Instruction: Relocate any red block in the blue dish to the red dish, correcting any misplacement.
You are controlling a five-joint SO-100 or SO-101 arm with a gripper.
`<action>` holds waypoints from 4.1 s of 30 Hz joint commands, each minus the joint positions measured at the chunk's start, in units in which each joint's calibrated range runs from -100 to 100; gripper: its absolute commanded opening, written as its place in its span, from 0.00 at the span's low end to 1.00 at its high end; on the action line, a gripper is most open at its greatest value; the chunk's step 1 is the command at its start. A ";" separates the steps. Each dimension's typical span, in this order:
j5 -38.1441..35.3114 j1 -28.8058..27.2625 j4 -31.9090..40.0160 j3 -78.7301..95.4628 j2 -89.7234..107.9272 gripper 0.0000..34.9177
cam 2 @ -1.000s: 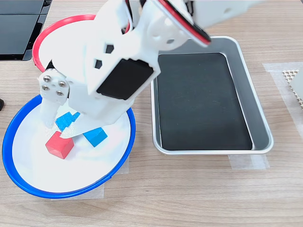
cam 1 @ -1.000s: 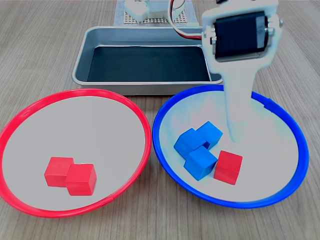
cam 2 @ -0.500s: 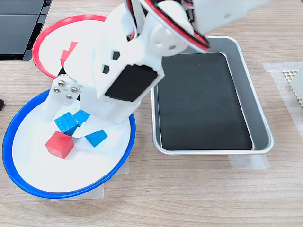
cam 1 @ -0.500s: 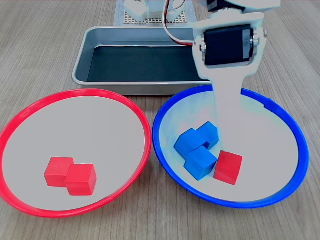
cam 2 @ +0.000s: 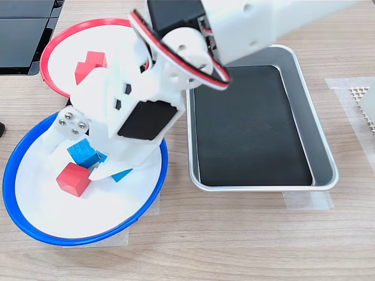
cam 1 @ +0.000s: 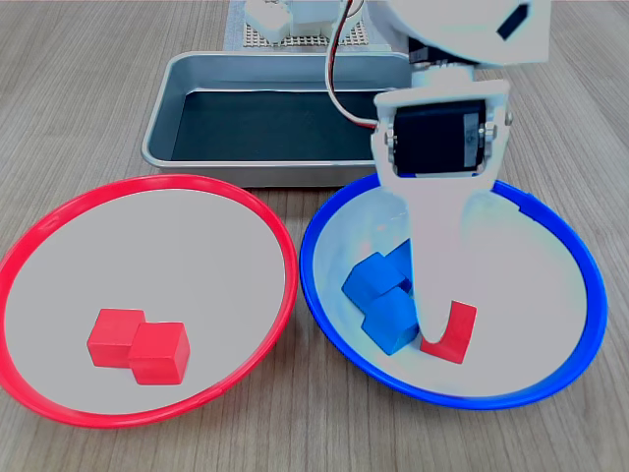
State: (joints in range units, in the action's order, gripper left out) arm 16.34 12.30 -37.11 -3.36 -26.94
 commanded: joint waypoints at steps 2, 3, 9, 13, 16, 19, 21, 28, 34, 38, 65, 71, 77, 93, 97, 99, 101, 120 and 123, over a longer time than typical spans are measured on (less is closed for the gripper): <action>1.12 -0.40 -0.82 -5.70 -1.67 0.55; 1.51 -0.21 -0.98 -6.43 -2.53 0.55; 2.83 0.36 -1.72 -6.97 -3.64 0.50; 3.47 0.45 -1.81 -6.88 -4.23 0.39; 3.66 0.17 -1.72 -6.43 -4.32 0.30; 3.71 -0.21 -1.56 -6.34 -4.32 0.23; 3.71 -0.40 -1.56 -6.34 -4.32 0.25; 3.52 -0.58 0.75 -5.70 -4.57 0.26; 3.52 -0.40 1.99 -4.88 -4.57 0.30; 3.66 -0.40 2.90 -4.61 -4.74 0.31; 6.30 -1.62 5.71 -5.52 -4.92 0.36; 6.35 -1.05 5.79 -4.97 -4.92 0.35; 6.40 -0.40 6.86 -4.79 -5.09 0.16; 4.69 -0.40 5.54 -4.24 0.63 0.01; 3.66 0.26 3.06 -3.70 4.72 0.01; 3.03 0.64 1.91 -2.61 7.02 0.01; 2.34 0.73 1.41 -0.97 9.33 0.01; -14.80 -18.00 -4.28 10.23 24.94 0.01; -17.05 -20.72 -4.12 13.05 24.76 0.01</action>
State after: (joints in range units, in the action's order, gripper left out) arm 1.88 -5.66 -41.11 7.99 -4.77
